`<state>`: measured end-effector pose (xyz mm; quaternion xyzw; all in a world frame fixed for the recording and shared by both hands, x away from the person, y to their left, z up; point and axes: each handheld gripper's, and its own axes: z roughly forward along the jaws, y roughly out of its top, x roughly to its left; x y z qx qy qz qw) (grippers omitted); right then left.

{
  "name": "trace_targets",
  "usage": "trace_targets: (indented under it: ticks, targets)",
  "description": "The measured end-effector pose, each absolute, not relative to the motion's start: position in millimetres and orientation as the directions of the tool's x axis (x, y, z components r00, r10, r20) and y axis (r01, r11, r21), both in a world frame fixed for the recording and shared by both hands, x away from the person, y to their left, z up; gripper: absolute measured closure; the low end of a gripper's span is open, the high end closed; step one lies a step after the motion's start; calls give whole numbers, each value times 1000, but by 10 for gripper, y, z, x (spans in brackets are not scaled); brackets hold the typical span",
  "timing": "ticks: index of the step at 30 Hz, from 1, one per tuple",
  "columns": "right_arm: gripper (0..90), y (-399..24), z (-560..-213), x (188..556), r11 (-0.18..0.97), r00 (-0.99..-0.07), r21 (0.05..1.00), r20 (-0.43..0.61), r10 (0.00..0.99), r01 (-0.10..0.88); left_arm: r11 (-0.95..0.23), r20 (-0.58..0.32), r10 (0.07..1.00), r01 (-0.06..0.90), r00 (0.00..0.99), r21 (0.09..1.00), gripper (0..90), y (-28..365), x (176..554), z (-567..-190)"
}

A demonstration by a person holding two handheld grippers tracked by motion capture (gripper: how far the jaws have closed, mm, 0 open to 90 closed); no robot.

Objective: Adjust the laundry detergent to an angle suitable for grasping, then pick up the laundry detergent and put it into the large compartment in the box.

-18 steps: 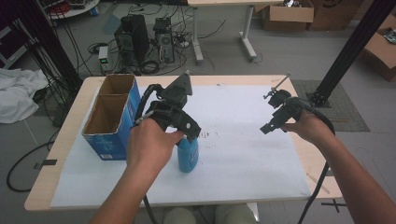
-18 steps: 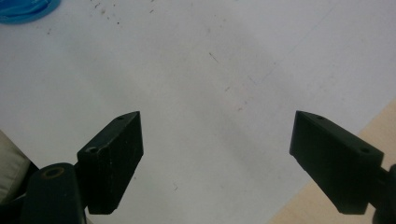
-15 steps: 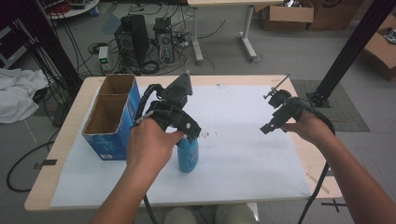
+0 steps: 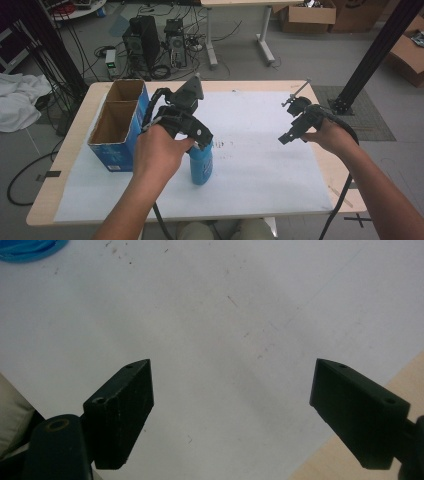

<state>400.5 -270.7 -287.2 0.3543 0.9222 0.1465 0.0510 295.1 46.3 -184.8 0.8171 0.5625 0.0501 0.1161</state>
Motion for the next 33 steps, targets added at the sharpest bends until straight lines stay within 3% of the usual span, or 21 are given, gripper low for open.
trace_targets:
  ticks: [33]
  targets:
    - [173, -2695, -2864, 4036, 713, -749, 307, 2, 662, 631, -360, -45, 923, 897, 383, 255, 204, 455, 3015, -1836]
